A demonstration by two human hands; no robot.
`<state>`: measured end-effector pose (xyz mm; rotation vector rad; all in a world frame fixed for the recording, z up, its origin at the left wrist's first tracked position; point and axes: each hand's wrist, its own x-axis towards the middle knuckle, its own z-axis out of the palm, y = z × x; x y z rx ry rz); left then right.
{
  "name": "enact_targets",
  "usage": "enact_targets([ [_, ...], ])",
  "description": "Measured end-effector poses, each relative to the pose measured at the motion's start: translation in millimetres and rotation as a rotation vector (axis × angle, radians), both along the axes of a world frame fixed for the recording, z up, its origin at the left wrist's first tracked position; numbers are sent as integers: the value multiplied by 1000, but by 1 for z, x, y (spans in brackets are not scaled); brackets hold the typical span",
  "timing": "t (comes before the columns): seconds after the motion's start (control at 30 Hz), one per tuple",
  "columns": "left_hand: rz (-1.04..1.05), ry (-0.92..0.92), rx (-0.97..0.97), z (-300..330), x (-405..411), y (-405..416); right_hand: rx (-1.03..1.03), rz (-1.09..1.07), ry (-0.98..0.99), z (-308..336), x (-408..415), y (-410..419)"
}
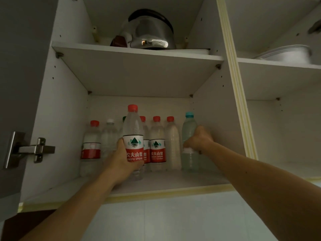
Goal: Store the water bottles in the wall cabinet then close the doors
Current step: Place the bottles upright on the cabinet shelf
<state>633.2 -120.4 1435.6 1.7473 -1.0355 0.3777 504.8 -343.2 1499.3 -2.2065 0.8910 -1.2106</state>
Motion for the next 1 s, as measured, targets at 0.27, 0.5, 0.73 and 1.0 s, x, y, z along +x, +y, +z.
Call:
enact_targets([
  [0.27, 1, -33, -1, -1, 6, -3, 34, 13, 62, 11, 33, -31],
  [0.5, 23, -41, 14, -2, 10, -4, 33, 26, 75, 4, 47, -50],
  [0.73, 32, -50, 27, -1, 8, -2, -45, 29, 81, -4, 51, -56],
  [1.0, 59, -41, 49, -1, 5, 0, -92, 39, 145, -13, 44, -37],
])
